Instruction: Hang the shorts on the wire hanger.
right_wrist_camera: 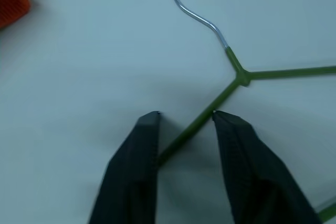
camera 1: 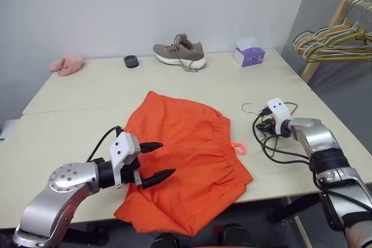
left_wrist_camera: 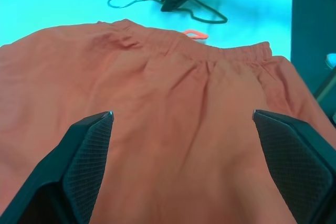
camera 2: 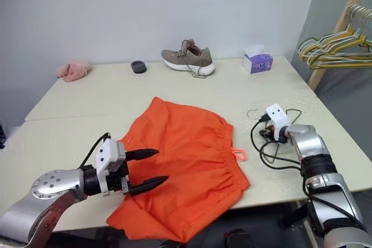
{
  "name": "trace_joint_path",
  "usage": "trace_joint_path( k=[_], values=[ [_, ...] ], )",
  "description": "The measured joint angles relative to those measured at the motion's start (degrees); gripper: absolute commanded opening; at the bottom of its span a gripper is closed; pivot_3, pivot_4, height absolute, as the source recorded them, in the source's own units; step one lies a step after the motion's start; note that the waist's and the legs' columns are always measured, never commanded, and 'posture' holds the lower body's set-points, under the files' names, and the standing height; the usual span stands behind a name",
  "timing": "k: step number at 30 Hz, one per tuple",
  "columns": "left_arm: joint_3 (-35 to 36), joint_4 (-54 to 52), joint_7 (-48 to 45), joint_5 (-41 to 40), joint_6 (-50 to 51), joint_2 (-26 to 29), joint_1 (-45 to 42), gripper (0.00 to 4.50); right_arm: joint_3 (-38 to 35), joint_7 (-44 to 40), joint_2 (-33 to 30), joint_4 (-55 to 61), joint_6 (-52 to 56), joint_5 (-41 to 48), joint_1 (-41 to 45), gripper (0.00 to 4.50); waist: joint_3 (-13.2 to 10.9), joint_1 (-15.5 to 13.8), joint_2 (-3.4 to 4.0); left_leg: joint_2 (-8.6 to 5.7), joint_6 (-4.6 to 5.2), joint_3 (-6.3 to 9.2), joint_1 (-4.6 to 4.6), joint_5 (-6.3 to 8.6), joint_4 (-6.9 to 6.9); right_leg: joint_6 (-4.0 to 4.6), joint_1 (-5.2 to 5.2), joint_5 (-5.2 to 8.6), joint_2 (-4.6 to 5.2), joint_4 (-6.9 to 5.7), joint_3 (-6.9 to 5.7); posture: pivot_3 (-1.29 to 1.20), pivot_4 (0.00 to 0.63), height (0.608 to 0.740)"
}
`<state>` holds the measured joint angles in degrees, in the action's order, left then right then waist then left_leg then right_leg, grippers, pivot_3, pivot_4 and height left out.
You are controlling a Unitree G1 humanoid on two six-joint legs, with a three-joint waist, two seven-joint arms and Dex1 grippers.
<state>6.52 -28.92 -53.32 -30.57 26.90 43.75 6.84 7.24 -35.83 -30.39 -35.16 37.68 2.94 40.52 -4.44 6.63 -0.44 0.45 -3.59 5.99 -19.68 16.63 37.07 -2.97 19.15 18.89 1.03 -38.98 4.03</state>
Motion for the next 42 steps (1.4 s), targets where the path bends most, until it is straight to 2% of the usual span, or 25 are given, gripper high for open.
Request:
trace_joint_path(
  k=[3, 12, 19, 22, 28, 31, 34, 42],
  values=[
    [-0.2, 0.5, 0.0, 0.7, -1.1, -0.2, 0.0, 4.5, -2.2, 1.5, 0.7, -4.6, 0.6, 0.5, 2.2, 0.04, 0.2, -0.2, -0.23, 0.0, 0.05, 0.05, 0.12, -0.04, 0.02, -0.02, -0.02, -0.04, 0.0, 0.0, -0.04, -0.1, 0.042, 0.74],
    [-0.5, 2.9, 0.8, 2.7, -3.4, -1.5, -0.8, 4.5, -3.0, 3.4, 1.5, -5.6, -2.2, -0.2, 2.4, 0.04, 0.3, -0.3, -0.37, 0.0, 0.05, 0.01, 0.32, -0.04, -0.01, -0.04, -0.05, -0.05, 0.0, 0.03, 0.02, -0.11, 0.041, 0.74],
    [-0.5, 5.0, 2.7, 3.7, -3.8, -2.7, -2.6, 4.5, -1.2, 3.2, -1.3, 2.6, -5.6, -3.8, -1.7, 0.04, 0.1, 0.0, 0.05, 0.02, 0.05, 0.02, -0.4, -0.04, -0.07, -0.01, 0.48, -0.05, 0.01, -0.03, 0.11, -0.12, 0.039, 0.74],
    [-0.5, 5.1, 2.7, 3.8, -3.9, -2.7, -2.7, 4.5, -1.0, 3.2, -2.7, 9.4, -6.1, -4.2, -5.1, 0.62, 0.1, 0.1, 0.1, 0.07, 0.05, 0.11, -0.96, -0.03, -0.1, 0.06, 1.0, -0.02, 0.02, -0.02, 0.09, -0.12, 0.04, 0.74],
    [-1.1, 5.2, 2.7, 4.5, -4.0, -3.5, -2.8, 4.5, -3.2, 5.9, -1.0, 20.8, -2.3, -3.8, -10.7, 2.7, 0.1, 0.7, 0.13, 0.06, 0.04, 0.15, -1.15, -0.03, -0.08, 0.06, 1.14, -0.02, 0.09, -0.01, 0.12, -0.13, 0.042, 0.74],
    [-1.4, 5.2, 2.7, 4.7, -4.2, -3.5, -2.8, 4.5, -4.4, 9.2, -0.4, 22.1, -0.5, -4.1, -11.5, 3.68, 0.0, 1.1, 0.16, -0.03, 0.04, 0.11, -1.1, -0.04, -0.05, 0.04, 1.07, -0.04, 0.08, -0.02, 0.06, -0.13, 0.042, 0.74],
    [-1.7, 5.3, 2.7, 5.0, -4.9, -3.5, -2.8, 4.5, -6.0, 12.2, -0.7, 22.4, -0.2, -4.8, -13.5, 3.68, 0.0, 1.0, 0.19, -0.03, 0.04, 0.08, -1.09, -0.04, -0.06, 0.03, 1.05, -0.04, 0.05, -0.05, -0.01, -0.13, 0.044, 0.74],
    [-2.2, 5.3, 2.5, 5.0, -5.0, -3.9, -2.5, 4.5, -9.5, 12.2, -2.7, 29.5, 2.2, -3.8, -20.3, 3.68, 0.0, 1.3, 0.28, -0.02, 0.05, 0.03, -1.1, -0.04, -0.06, 0.04, 1.06, -0.03, 0.03, -0.03, 0.06, -0.14, 0.048, 0.74]
  ],
)
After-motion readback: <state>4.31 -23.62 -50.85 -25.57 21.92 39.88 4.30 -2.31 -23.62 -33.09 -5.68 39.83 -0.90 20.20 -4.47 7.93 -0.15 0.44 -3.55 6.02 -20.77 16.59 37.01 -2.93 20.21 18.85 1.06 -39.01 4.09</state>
